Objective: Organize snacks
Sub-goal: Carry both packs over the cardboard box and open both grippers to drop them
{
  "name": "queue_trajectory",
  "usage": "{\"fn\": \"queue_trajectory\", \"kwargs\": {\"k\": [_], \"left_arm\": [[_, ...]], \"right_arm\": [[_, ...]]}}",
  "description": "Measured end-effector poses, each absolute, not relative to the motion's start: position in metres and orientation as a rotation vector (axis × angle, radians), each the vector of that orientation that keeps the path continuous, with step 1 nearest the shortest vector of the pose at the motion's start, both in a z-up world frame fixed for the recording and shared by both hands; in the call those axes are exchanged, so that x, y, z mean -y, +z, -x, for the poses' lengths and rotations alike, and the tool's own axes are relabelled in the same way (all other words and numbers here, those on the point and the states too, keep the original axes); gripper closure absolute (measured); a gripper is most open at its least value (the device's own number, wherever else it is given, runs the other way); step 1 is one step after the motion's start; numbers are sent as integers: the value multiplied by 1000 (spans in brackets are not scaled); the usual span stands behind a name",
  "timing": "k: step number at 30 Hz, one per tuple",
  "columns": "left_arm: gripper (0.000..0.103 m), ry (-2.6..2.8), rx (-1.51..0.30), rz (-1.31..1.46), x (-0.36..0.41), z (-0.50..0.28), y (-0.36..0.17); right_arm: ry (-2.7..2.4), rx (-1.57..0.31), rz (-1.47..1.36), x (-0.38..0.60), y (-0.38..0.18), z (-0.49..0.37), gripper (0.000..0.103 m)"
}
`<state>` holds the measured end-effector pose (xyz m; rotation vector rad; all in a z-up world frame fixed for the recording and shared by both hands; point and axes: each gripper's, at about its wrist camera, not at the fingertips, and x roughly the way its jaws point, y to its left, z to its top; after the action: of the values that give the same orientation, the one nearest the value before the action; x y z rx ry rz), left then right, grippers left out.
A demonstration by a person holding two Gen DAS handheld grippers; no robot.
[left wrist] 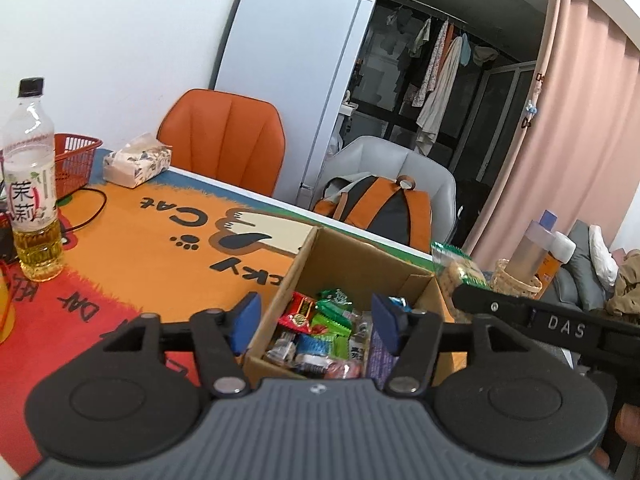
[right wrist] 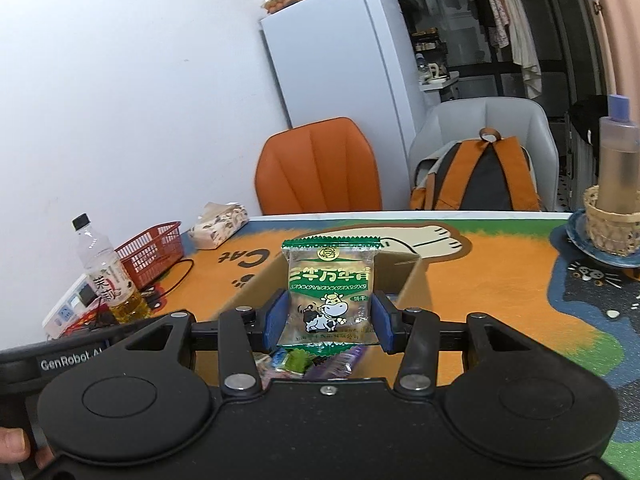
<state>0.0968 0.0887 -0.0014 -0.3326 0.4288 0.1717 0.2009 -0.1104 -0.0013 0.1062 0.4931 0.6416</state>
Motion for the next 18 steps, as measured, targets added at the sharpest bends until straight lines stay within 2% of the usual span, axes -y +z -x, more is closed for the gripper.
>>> {"fn": "queue_trajectory", "kwargs": {"k": [4,5,7,12,18], "left_arm": [[28,184,-426,337,-95,-91,-1],[26,189,-424,341,-96,-89,0],[20,199,-422,349,-99,-87,0],[14,196,-429,355,-100,-82,1],[10,176,-435,358,-93,-79,2]], "right_arm": [[672,-491,-100,99,1,-202,54],[693,-498,-90,97,0,-202,42],[693,-521,-77,93,-2,-203,29],[670,-519,-81,105,1,-193,24],[651,-505,-77,125,11,-182,8]]}}
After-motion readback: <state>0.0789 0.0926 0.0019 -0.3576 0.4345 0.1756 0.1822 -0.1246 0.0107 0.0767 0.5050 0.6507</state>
